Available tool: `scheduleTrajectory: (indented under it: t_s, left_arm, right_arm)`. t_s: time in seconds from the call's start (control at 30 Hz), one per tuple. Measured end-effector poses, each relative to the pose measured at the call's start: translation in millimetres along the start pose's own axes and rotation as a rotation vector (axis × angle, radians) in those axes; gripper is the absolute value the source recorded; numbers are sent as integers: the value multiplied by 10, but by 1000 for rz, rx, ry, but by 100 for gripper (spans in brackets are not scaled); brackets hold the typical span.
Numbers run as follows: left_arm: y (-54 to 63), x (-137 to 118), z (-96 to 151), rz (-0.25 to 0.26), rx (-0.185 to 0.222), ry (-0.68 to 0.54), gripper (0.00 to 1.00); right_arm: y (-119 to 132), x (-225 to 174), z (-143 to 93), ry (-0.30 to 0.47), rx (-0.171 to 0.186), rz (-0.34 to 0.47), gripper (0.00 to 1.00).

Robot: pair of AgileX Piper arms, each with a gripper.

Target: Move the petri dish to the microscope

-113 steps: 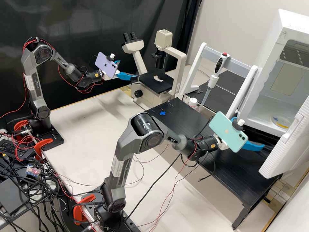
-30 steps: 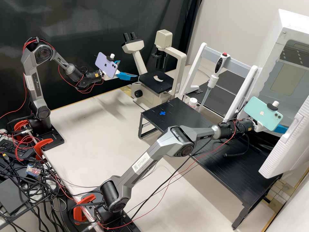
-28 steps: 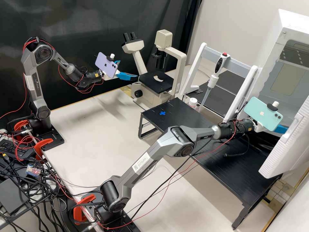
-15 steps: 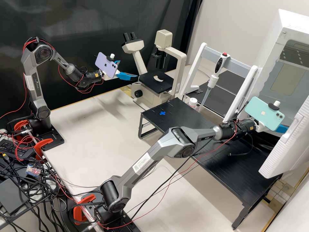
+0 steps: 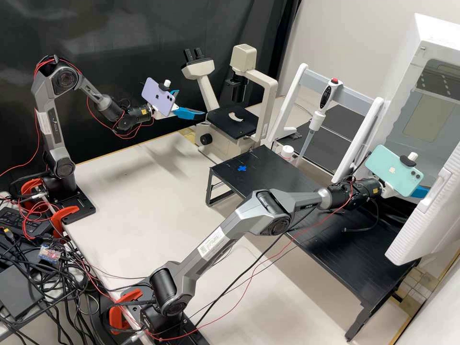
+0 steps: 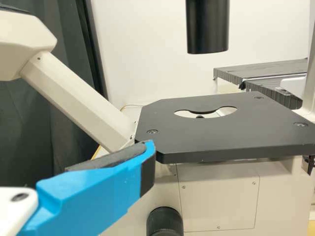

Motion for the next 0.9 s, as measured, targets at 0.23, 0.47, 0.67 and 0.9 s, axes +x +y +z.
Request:
scheduleTrajectory:
  t_s: [0.23, 0.47, 0.67, 0.9]
  left_arm:
    - [0, 0, 0, 0, 0, 0, 100]
    - [0, 0, 0, 0, 0, 0, 100]
    - [0, 0, 0, 0, 0, 0, 100]
    - [0, 0, 0, 0, 0, 0, 100]
  right_arm:
    - [7, -6, 50, -13, 0, -2, 0]
    - [-18, -32, 84, -8, 0, 4, 0]
    - [-3, -81, 89, -15, 7, 0, 0]
    - [42, -172, 117, -14, -2, 9, 0]
